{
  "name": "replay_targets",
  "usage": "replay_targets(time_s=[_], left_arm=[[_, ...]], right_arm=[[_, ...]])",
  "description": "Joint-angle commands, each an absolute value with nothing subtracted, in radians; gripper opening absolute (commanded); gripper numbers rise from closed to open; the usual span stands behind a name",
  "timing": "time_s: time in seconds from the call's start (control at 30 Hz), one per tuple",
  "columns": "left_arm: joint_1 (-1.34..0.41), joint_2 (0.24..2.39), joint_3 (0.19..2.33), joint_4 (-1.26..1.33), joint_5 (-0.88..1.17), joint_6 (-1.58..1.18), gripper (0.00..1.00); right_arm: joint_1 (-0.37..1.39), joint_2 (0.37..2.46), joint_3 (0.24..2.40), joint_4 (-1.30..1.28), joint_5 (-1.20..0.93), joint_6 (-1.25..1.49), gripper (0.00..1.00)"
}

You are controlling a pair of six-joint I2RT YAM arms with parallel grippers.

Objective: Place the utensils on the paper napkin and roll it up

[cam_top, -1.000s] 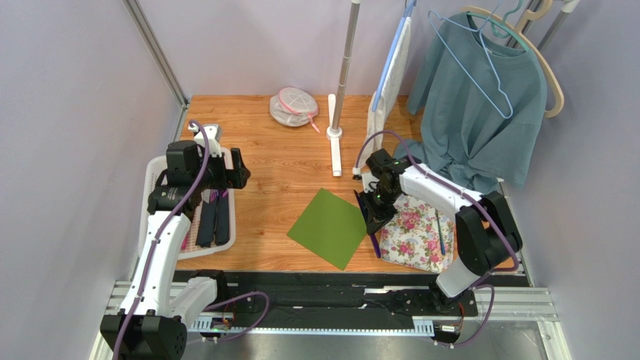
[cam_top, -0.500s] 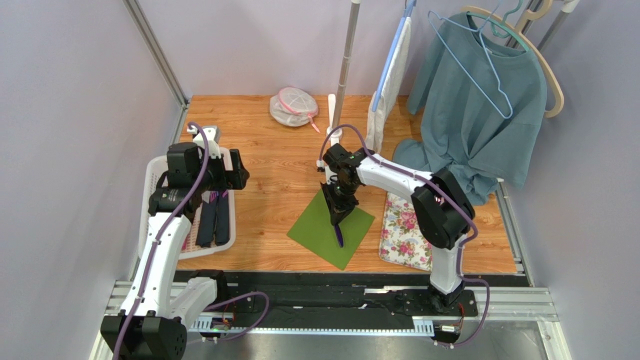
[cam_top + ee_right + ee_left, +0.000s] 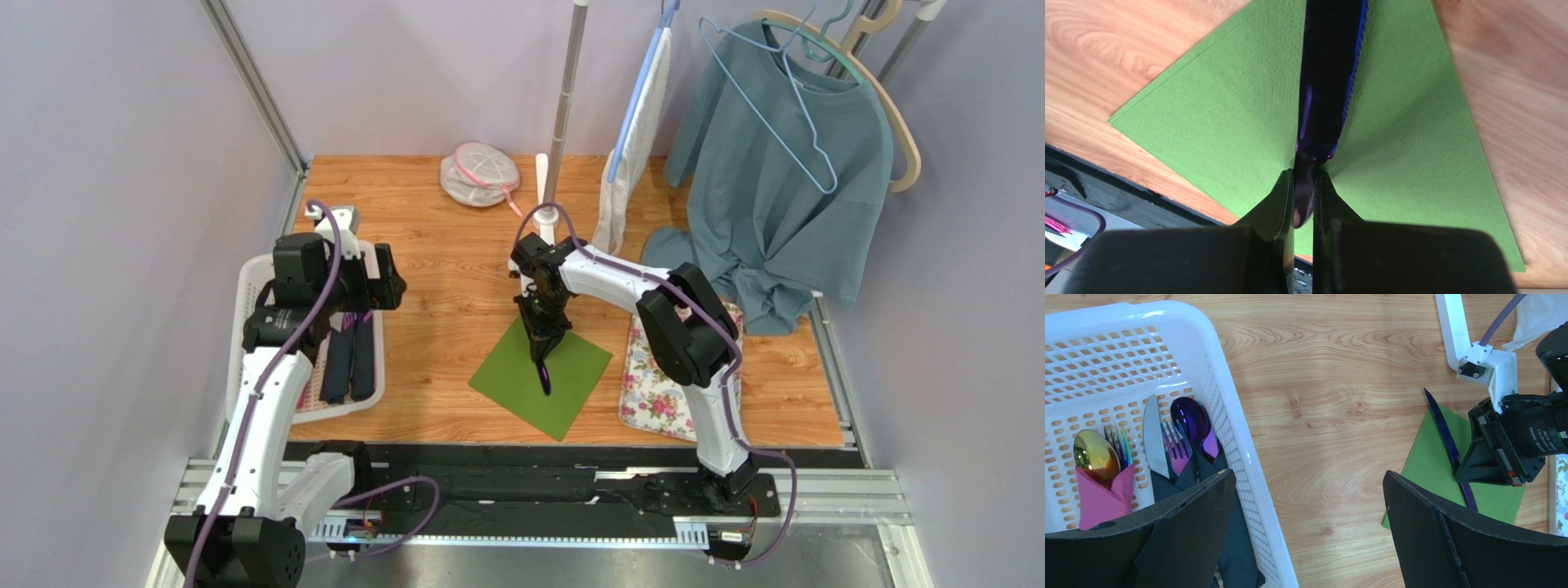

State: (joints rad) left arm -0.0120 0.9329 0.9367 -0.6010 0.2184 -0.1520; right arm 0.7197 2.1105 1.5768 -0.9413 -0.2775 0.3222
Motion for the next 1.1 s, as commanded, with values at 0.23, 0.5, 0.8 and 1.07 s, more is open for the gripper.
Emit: replay_targets(time_s=[0.23,0.5,0.8,1.07], left_arm=[[-0.006,0.917,0.936,-0.580,0.193,-0.160,0.99],[-0.006,0.923,0.936,-0.581,0.193,-0.161,0.99],[-0.006,0.925,0.933,-0.580,0.195,-0.163,0.99],[-0.006,0.920,0.933,-0.581,0.193,-0.166,0.99]], right_arm=[[0.726,2.223,1.652,-0.950,-0.301,0.406,0.00],[0.727,2.273,1.723,-0.963,-0.333,0.460,0.00],[0.724,2.241,1.767,-0.973,-0.328,0.479,0.00],[0.723,2.233,1.784,-0.980,-0.314,0.506,0.00]])
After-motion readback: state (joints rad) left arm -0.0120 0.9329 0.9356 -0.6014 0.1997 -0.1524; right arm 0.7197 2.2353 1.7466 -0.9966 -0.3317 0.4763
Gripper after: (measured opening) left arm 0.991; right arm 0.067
